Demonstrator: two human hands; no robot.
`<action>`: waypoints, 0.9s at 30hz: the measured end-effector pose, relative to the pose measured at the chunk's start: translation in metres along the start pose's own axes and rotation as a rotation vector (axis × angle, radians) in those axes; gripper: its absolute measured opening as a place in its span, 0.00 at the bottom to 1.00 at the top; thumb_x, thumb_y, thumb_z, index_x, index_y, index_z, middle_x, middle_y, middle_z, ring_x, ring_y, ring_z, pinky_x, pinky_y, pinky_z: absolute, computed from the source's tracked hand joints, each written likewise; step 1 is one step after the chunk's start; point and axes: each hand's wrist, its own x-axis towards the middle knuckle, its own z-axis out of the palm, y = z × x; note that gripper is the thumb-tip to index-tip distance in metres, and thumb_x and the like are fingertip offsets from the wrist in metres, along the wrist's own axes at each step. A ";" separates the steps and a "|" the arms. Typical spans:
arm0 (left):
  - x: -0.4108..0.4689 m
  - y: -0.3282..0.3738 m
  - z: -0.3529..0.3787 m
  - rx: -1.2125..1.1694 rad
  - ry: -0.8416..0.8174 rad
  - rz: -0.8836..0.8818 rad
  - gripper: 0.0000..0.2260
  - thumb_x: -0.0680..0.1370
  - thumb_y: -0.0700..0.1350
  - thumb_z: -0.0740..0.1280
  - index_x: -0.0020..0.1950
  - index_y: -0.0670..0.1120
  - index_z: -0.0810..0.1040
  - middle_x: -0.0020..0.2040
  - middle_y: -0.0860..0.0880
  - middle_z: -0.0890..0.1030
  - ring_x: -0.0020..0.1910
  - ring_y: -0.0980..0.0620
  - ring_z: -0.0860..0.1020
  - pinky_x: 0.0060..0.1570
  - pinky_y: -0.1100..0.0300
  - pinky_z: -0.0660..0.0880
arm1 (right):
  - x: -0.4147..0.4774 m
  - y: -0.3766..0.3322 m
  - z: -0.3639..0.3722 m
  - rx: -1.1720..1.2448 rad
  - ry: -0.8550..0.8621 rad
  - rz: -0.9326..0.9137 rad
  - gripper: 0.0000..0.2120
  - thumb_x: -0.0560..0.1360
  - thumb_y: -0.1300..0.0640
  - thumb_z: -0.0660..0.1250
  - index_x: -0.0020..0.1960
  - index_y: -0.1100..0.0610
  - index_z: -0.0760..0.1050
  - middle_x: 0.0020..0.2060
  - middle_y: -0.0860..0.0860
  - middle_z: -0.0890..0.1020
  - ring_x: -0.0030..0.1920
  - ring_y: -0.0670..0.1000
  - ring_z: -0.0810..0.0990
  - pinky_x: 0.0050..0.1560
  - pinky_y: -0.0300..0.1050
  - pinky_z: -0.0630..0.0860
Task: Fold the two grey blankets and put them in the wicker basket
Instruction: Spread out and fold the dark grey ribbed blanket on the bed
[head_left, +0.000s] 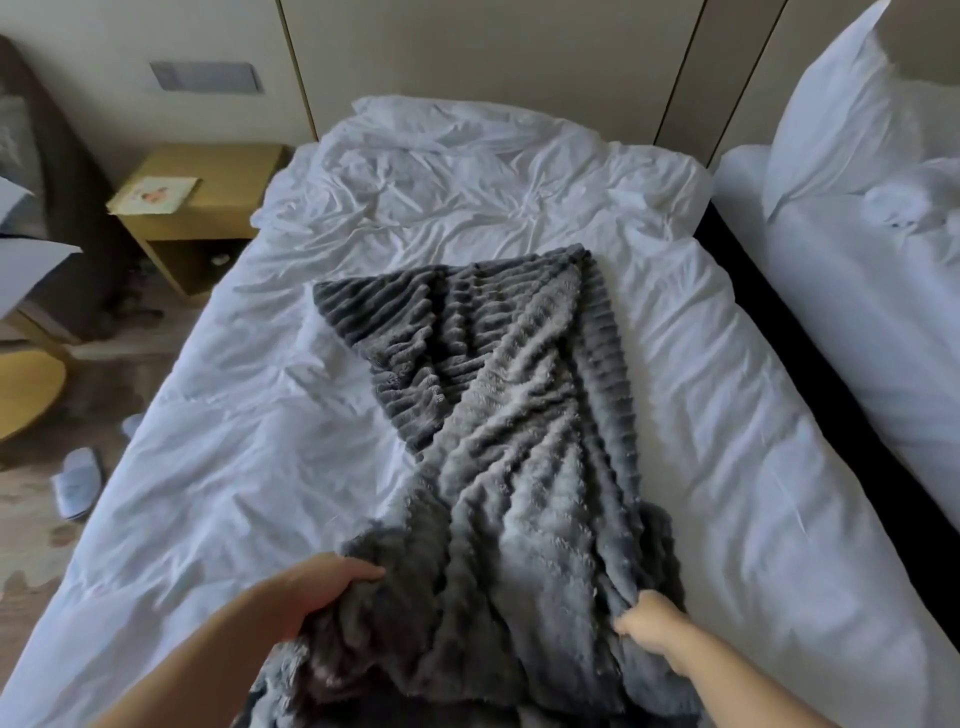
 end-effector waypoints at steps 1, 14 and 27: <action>0.000 0.008 -0.005 -0.074 0.064 0.070 0.13 0.76 0.44 0.67 0.48 0.34 0.83 0.44 0.34 0.83 0.38 0.39 0.83 0.40 0.47 0.82 | 0.002 -0.009 -0.014 0.093 0.002 -0.078 0.19 0.74 0.58 0.70 0.61 0.65 0.71 0.55 0.58 0.79 0.51 0.54 0.77 0.46 0.40 0.73; 0.019 0.047 0.016 0.178 0.430 0.408 0.06 0.73 0.39 0.67 0.36 0.44 0.78 0.35 0.44 0.80 0.43 0.44 0.80 0.41 0.58 0.74 | 0.021 -0.046 -0.106 -0.276 0.459 0.230 0.16 0.73 0.57 0.63 0.59 0.61 0.75 0.54 0.56 0.79 0.52 0.57 0.79 0.45 0.43 0.75; 0.042 -0.057 0.015 0.996 0.235 0.617 0.23 0.81 0.60 0.43 0.52 0.43 0.67 0.60 0.74 0.72 0.76 0.63 0.48 0.73 0.61 0.46 | 0.083 -0.164 0.012 -0.338 0.113 -0.235 0.50 0.71 0.44 0.70 0.78 0.48 0.38 0.66 0.54 0.73 0.60 0.55 0.76 0.52 0.47 0.75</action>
